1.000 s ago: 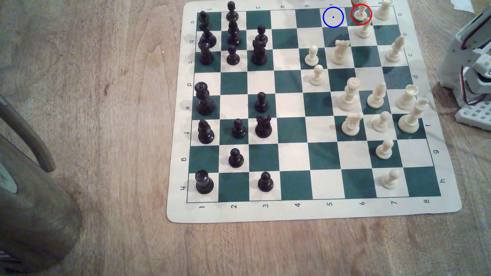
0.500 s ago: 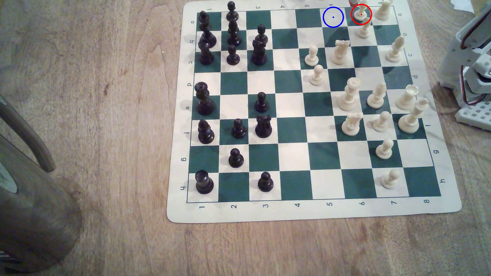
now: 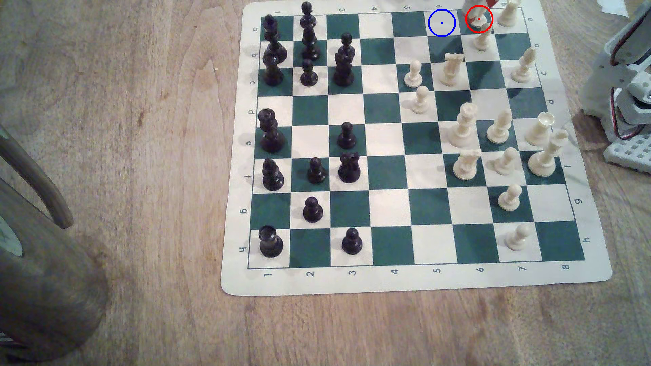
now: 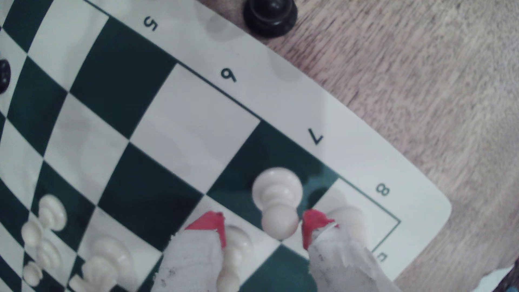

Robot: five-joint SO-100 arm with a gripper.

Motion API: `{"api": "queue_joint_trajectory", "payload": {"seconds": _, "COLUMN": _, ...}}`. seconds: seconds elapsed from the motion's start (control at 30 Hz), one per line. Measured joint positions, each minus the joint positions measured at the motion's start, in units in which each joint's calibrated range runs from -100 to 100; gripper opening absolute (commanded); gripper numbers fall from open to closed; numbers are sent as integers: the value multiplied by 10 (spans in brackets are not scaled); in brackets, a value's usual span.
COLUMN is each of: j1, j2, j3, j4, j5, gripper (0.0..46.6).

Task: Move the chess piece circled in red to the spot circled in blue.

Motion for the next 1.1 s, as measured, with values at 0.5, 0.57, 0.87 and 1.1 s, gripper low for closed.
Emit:
{"api": "queue_joint_trajectory", "payload": {"seconds": 0.5, "j1": 4, "j2": 0, "j3": 14, "j4": -16, "j5": 3, "gripper": 151}}
{"api": "queue_joint_trajectory", "payload": {"seconds": 0.57, "j1": 4, "j2": 0, "j3": 14, "j4": -23, "j5": 4, "gripper": 151}}
{"api": "queue_joint_trajectory", "payload": {"seconds": 0.87, "j1": 4, "j2": 0, "j3": 18, "j4": -28, "j5": 3, "gripper": 133}}
{"api": "queue_joint_trajectory", "payload": {"seconds": 1.1, "j1": 4, "j2": 0, "j3": 23, "j4": -37, "j5": 0, "gripper": 131}}
